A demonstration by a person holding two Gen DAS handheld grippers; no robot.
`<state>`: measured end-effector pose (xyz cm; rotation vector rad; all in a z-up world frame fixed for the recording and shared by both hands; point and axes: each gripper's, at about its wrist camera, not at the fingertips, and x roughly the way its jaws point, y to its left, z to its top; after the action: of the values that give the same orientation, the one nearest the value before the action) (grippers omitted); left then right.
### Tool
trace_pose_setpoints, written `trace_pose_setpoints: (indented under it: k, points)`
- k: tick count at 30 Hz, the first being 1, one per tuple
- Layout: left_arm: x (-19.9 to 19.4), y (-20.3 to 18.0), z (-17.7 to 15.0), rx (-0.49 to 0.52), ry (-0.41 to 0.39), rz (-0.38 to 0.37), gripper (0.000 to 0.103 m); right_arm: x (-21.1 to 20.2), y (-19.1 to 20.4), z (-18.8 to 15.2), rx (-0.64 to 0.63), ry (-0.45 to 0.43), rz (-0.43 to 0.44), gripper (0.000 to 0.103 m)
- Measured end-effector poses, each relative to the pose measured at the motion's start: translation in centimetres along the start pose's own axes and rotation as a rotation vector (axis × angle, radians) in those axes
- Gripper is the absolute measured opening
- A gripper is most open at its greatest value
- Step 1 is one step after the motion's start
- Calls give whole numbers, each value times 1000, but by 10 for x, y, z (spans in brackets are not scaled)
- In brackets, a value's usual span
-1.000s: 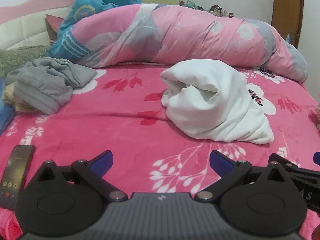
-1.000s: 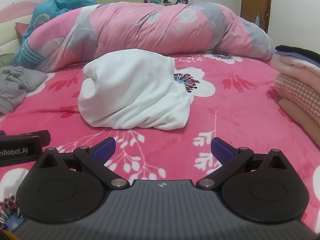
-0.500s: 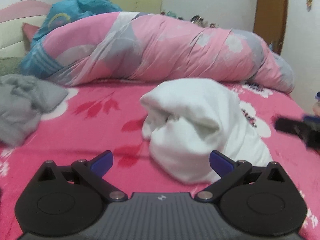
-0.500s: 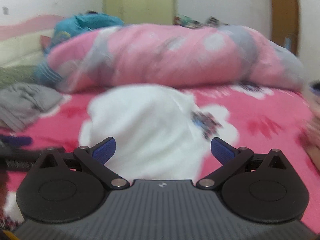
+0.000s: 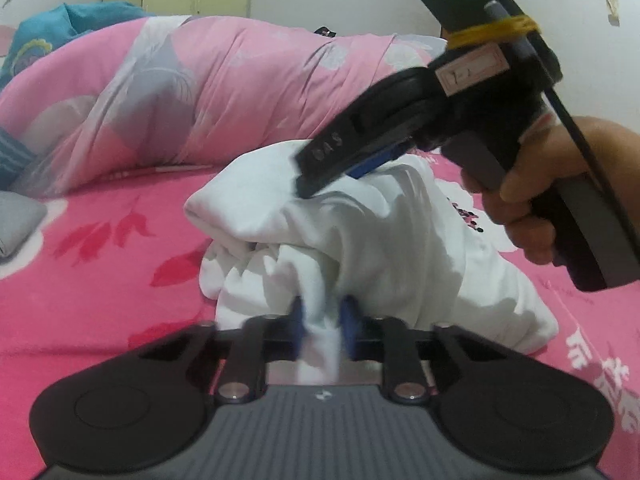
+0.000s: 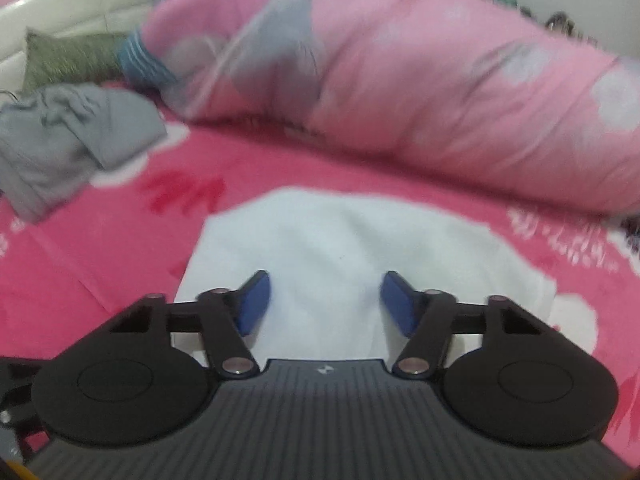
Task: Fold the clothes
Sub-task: 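Grasp the white sweatshirt with the left gripper while the right gripper grasps it too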
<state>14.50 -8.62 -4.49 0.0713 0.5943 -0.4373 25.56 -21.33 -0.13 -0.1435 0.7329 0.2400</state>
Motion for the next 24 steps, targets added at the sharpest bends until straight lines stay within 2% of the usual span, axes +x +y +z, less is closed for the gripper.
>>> trace_pose_setpoints:
  k: [1, 2, 5, 9, 14, 20, 24]
  points:
    - [-3, -1, -1, 4, -10, 0, 6, -4, -2, -3, 13, -5, -9, 21]
    - [-7, -2, -2, 12, -24, -2, 6, -11, -5, -4, 36, -13, -9, 1]
    - [-26, -7, -4, 34, -63, -32, 5, -36, -15, -7, 88, -61, -1, 0]
    - [-56, -17, -10, 78, -90, -122, 5, -81, -21, -21, 127, -105, 9, 0]
    - [-101, -38, -34, 149, -78, -246, 5, -137, -13, -60, 146, -114, 38, 0]
    - [-137, -51, -78, 225, 22, -397, 5, -194, 2, -144, 244, -93, 61, 0]
    - [-138, -41, -96, 197, 112, -438, 8, -202, 3, -201, 331, -14, 38, 0]
